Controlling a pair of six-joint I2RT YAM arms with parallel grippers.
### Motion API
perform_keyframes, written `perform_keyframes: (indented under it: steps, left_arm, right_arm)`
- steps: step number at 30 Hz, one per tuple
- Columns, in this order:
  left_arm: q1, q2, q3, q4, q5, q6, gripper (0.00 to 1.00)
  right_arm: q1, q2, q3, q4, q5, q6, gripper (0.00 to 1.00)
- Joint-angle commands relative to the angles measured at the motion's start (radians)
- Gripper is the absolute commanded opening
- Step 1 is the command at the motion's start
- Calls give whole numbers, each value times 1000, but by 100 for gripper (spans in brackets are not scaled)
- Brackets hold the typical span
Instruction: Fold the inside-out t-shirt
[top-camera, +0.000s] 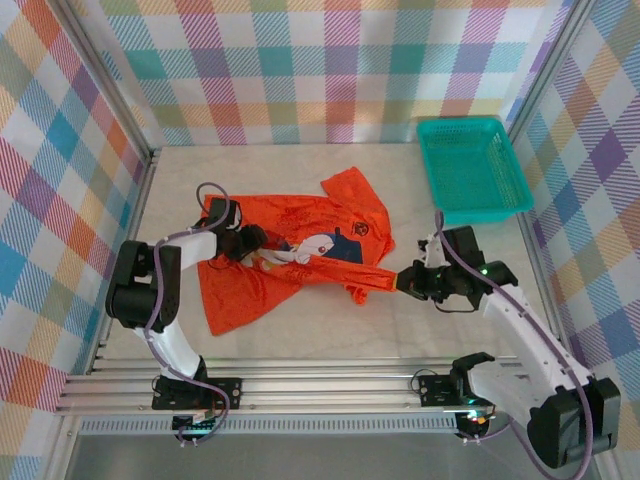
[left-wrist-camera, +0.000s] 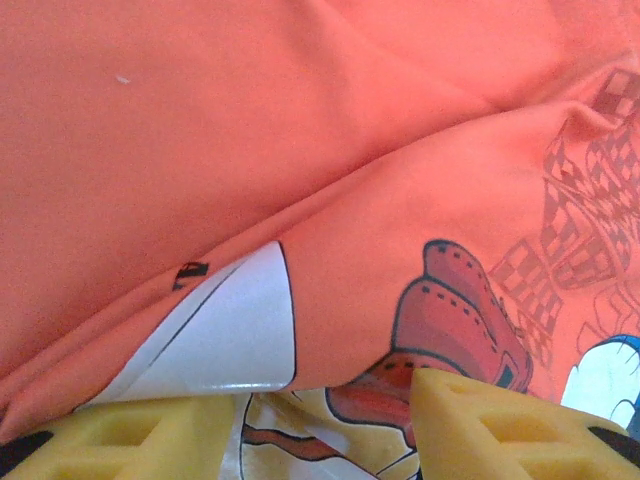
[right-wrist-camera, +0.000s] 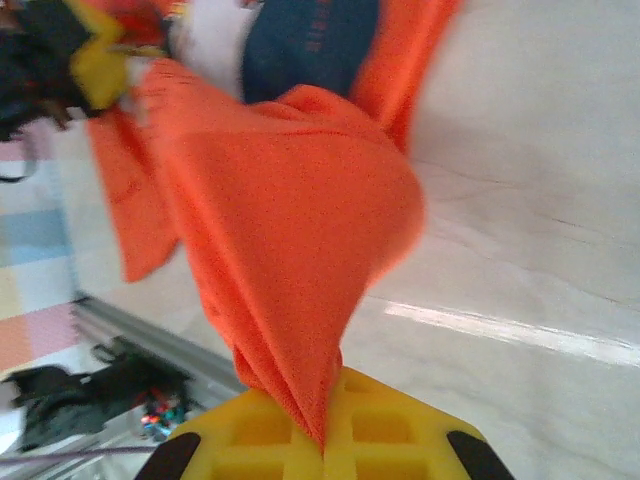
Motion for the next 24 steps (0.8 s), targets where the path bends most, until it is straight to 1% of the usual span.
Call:
perform_keyframes:
  steps: [1,4,6,7,8,11,13,15,17,19,20,21,22,24]
  left_arm:
    - [8,-7,-33,-124,-34,19,52]
    - [-2,-55,-25,-147,-11,23,57]
    - [-17,-109,5,-224,-24,40,61]
    - [-25,-134,18,-252,-33,50,63]
    - [-31,-161,38,-282,-39,59,64]
    - [-45,-219,83,-342,-37,72,64]
    - [-48,-249,87,-354,-36,71,64]
    - [-49,-266,80,-358,-43,73,64]
    - [-49,-269,72,-366,-51,74,64]
    - [-49,-274,56,-364,-53,73,64]
    - [-49,-280,45,-363,-51,69,64]
    - [-49,-288,34,-361,-48,66,63]
    - [-49,-296,25,-360,-48,62,63]
    - [-55,-312,3,-349,-35,46,62]
  right_arm:
    - [-4,-42,-32,126,-196,60,0]
    - [-5,-12,-29,160,-192,81,0]
    - [-6,28,-18,194,-163,93,0]
    - [-5,48,-7,193,-135,97,3]
    - [-5,81,14,182,-90,95,10]
    - [-6,136,46,162,-4,97,14]
    - [-6,117,11,191,15,119,15]
    - [-5,61,-41,220,22,142,10]
    - [-6,-7,-99,254,6,153,8]
    - [-5,-60,-144,278,-18,152,8]
    - [-5,-80,-166,280,-16,155,13]
    - [-4,-92,-181,273,-1,161,26]
    - [-5,-91,-189,265,18,163,32]
    - [-5,-45,-175,245,57,161,32]
